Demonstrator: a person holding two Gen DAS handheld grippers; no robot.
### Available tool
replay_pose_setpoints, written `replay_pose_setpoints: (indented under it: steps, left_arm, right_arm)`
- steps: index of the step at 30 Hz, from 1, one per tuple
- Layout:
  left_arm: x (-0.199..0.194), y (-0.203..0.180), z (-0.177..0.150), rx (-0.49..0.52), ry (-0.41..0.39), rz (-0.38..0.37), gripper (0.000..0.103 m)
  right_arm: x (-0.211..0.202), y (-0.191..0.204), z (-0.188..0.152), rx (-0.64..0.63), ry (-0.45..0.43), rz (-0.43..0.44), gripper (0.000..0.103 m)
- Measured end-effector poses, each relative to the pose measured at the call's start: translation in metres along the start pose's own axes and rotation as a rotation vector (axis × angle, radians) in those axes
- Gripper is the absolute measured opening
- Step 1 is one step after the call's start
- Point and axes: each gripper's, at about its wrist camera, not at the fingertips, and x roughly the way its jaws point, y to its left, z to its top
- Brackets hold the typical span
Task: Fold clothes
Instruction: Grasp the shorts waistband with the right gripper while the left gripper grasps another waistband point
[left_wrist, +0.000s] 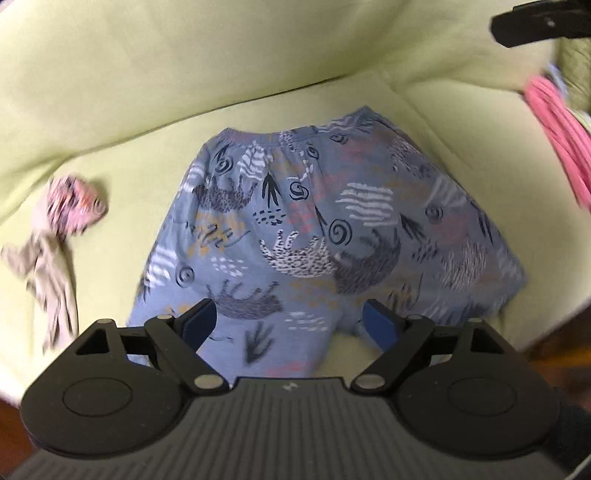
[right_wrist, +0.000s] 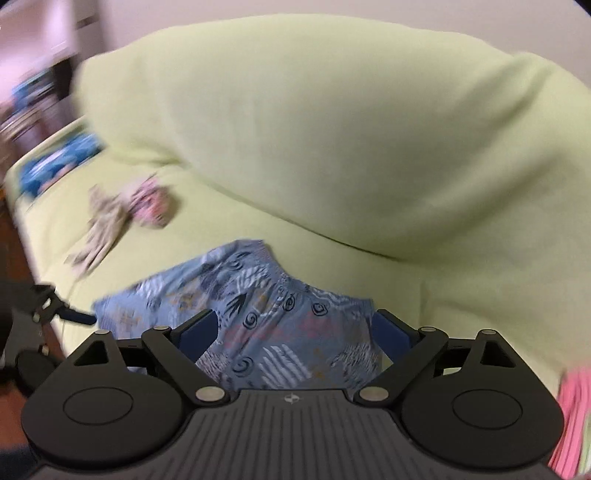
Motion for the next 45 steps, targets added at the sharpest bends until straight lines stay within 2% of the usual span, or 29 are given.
replay_pose_setpoints:
  steps: [2,4,7,9,13,16,18,21,23,26,30,32,33,38,42,43,44,45]
  left_arm:
    - [0.002,-0.032,0.002,-0.113,0.017,0.042,0.084]
    - [0.007,-0.071,0.0,-0.204,0.048,0.09,0.084]
    - [0.017,-0.138,-0.007,-0.292,0.1,0.145,0.084]
    - [0.023,-0.18,-0.009,-0.286,0.095,0.121,0.084]
    - [0.046,-0.245,-0.009,-0.264,0.072,0.112,0.084]
    - [0.07,-0.285,-0.01,-0.255,0.06,0.124,0.081]
    - [0.086,-0.307,-0.013,-0.238,0.072,0.116,0.072]
    - [0.102,-0.327,-0.017,-0.19,0.079,0.133,0.07]
    - [0.112,-0.34,-0.019,-0.157,0.084,0.144,0.07]
    - [0.128,-0.36,-0.023,-0.109,0.092,0.161,0.07]
    - [0.147,-0.38,-0.025,-0.053,0.104,0.187,0.07]
    - [0.155,-0.382,-0.022,-0.041,0.113,0.2,0.07]
    - [0.157,-0.382,-0.021,-0.04,0.11,0.205,0.071]
    - [0.161,-0.379,-0.014,-0.046,0.094,0.248,0.072]
    - [0.165,-0.366,-0.012,-0.067,0.091,0.301,0.069]
    - [0.166,-0.362,-0.013,-0.079,0.095,0.313,0.061]
    - [0.167,-0.359,-0.013,-0.092,0.098,0.324,0.04]
    - [0.168,-0.354,-0.016,-0.11,0.104,0.333,0.028]
  right_arm:
    - [0.015,-0.035,-0.007,-0.069,0.051,0.118,0.085]
    - [0.033,-0.073,-0.017,-0.127,0.11,0.258,0.074]
    - [0.066,-0.13,-0.042,-0.06,0.316,0.396,0.062]
    - [0.082,-0.161,-0.062,0.01,0.398,0.473,0.054]
    - [0.131,-0.196,-0.114,0.116,0.559,0.495,0.033]
    - [0.169,-0.211,-0.156,0.241,0.66,0.533,0.026]
    - [0.189,-0.207,-0.176,0.231,0.719,0.561,0.026]
    - [0.208,-0.192,-0.2,0.188,0.791,0.603,0.026]
    - [0.219,-0.188,-0.215,0.234,0.835,0.631,0.028]
    - [0.229,-0.185,-0.232,0.278,0.864,0.638,0.028]
    - [0.243,-0.182,-0.242,0.389,0.858,0.672,0.023]
    - [0.248,-0.174,-0.242,0.394,0.859,0.69,0.015]
    - [0.249,-0.17,-0.242,0.38,0.856,0.7,0.005]
    - [0.235,-0.162,-0.223,0.357,0.863,0.783,0.004]
    - [0.233,-0.153,-0.212,0.332,0.89,0.819,0.004]
    - [0.234,-0.151,-0.209,0.327,0.894,0.825,0.004]
    - [0.235,-0.149,-0.207,0.321,0.898,0.831,0.004]
    - [0.232,-0.155,-0.201,0.303,0.901,0.827,0.005]
